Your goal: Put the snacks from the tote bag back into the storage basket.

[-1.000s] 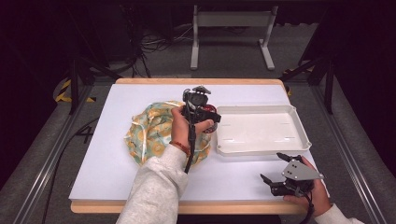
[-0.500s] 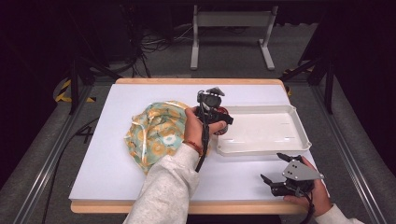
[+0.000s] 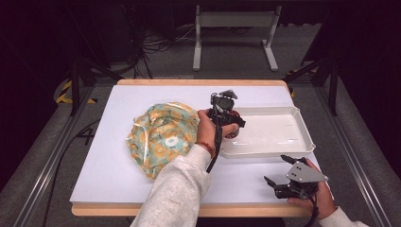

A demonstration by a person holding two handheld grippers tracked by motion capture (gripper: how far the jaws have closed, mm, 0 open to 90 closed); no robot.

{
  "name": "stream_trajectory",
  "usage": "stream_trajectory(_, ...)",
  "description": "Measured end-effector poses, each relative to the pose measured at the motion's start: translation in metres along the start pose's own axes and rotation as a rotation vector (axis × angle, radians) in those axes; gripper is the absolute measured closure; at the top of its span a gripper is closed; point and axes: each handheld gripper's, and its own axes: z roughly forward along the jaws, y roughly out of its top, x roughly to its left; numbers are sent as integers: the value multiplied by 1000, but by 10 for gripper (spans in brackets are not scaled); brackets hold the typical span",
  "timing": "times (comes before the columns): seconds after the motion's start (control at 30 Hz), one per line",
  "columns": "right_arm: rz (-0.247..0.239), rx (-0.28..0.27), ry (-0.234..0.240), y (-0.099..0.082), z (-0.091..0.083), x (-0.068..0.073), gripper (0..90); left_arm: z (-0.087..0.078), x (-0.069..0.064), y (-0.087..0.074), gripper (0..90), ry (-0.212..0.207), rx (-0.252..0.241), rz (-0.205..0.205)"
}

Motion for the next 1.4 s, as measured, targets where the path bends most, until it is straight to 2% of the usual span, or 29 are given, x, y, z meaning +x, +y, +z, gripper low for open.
stream_trajectory(0.23, -2, 1, -4, -1, 0, 0, 101, 15, -5, 0, 246, -7, 22, 1)
stream_trajectory(0.47, 0, 5, -2, -1, 0, 0, 101, 23, -5, -1, 245, 2, 35, -6)
stream_trajectory(0.57, -1, 5, -1, -1, 0, 0, 102, 27, -3, -2, 245, -3, 32, -19)
stream_trajectory(0.83, -5, 8, 3, -1, 1, 0, 101, 34, -6, -3, 245, -7, 43, -22)
stream_trajectory(0.97, -5, 10, 5, -1, 1, 0, 102, 38, -9, -2, 245, -8, 56, -2)
stream_trajectory(1.23, -8, 10, 10, -1, 1, 1, 102, 43, -8, -3, 244, 7, 65, 3)
stream_trajectory(1.4, -8, 11, 10, -1, 2, 1, 102, 45, -8, -4, 244, -4, 73, 1)
